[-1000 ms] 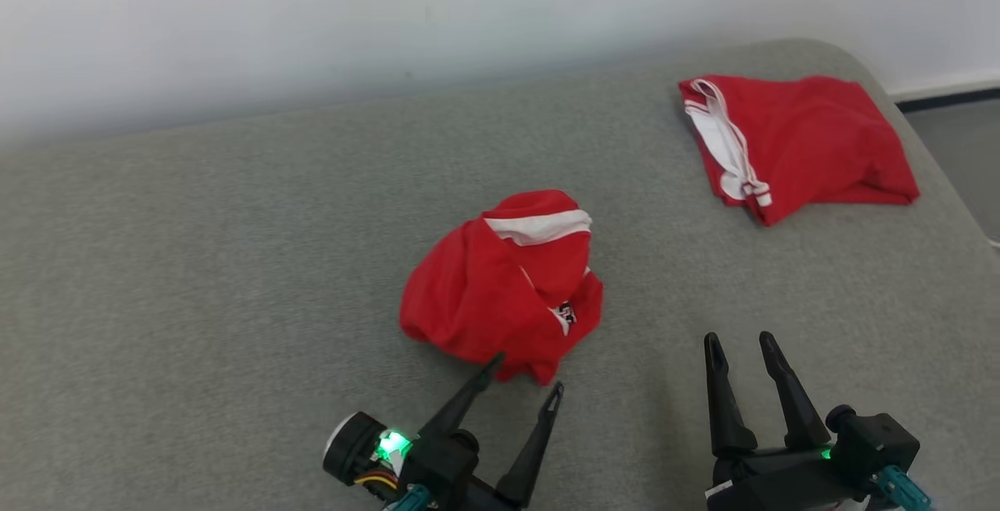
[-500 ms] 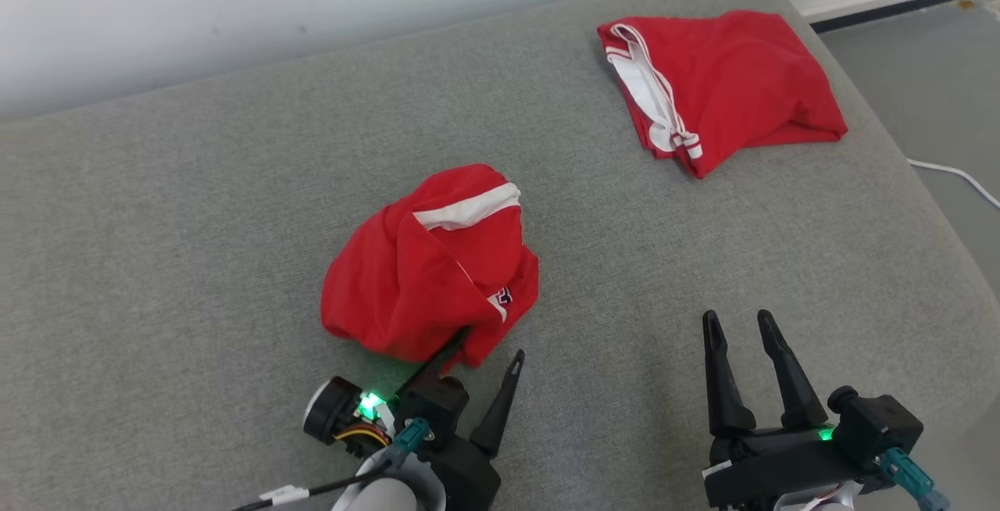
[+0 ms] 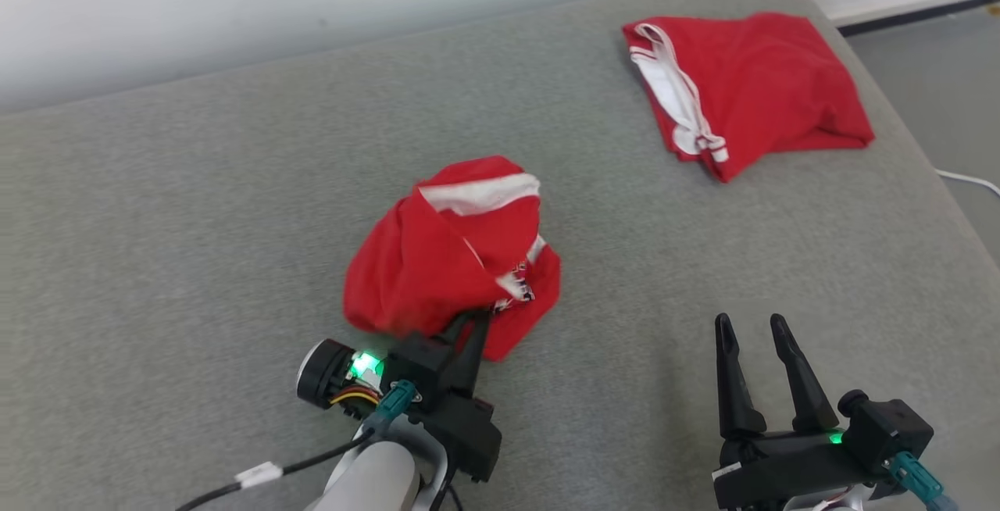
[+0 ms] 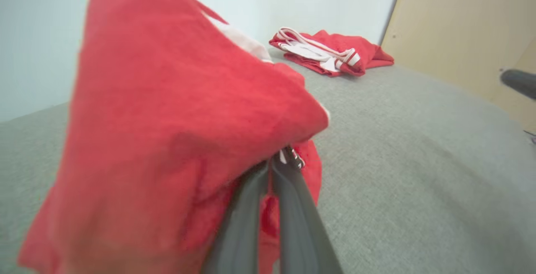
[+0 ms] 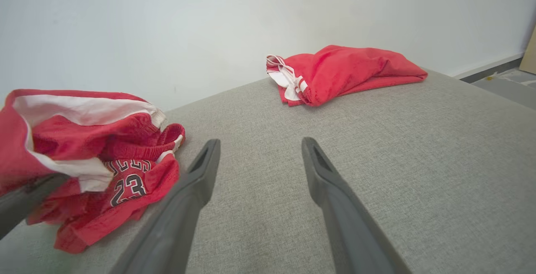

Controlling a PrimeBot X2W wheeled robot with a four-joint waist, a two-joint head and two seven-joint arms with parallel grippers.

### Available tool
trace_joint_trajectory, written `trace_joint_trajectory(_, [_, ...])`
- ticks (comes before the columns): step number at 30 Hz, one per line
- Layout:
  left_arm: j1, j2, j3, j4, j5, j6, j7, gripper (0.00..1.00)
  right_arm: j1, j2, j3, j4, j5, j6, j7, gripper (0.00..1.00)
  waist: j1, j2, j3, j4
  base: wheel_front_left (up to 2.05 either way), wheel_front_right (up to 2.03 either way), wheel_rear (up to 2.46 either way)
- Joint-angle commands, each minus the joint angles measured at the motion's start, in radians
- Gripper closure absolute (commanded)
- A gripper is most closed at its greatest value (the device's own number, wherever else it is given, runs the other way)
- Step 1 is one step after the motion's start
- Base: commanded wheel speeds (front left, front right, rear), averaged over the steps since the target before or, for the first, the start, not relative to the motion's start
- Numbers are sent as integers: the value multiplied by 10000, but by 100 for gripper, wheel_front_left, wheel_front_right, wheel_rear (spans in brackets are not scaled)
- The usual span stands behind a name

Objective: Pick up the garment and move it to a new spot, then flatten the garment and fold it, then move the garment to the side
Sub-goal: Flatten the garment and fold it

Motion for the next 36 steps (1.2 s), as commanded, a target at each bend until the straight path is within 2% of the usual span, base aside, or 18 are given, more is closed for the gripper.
trace_joint_trajectory(1, [269,1,54,-364,-71,-14,-30,100,160,21,-36,-29,-94,-21,4,0,0,-1,-208,488,0,0,0])
trace_joint_trajectory(6, [1099,63,725,-2038,-256,-56,-30,100,301,24,-96,-52,-222,-20,4,0,0,-1,-479,1459,0,0,0])
trace_joint_trajectory(12, [2531,642,1971,-3425,-312,148,-30,100,389,20,-42,-17,-337,-20,4,0,0,-1,-764,2489,0,0,0])
trace_joint_trajectory(15, [3247,935,2747,-3645,-488,259,-30,100,401,21,45,40,-331,-20,4,0,0,-1,-865,2735,0,0,0])
trace_joint_trajectory(19, [3890,1138,3618,-3722,-634,283,-30,100,440,18,140,98,-338,-20,4,0,0,-1,-953,2793,0,0,0])
trace_joint_trajectory(23, [4226,1103,4192,-3766,-584,230,-30,100,513,18,165,149,-426,-21,4,0,0,-1,-980,2649,0,0,0])
trace_joint_trajectory(30, [4189,960,4636,-3829,-354,47,-30,100,535,18,60,185,-447,-21,4,0,0,-1,-1004,2358,0,0,0])
trace_joint_trajectory(36, [3141,1424,4730,-3108,44,-450,-30,100,477,20,164,208,-404,-20,4,0,0,-1,-984,2066,0,0,0])
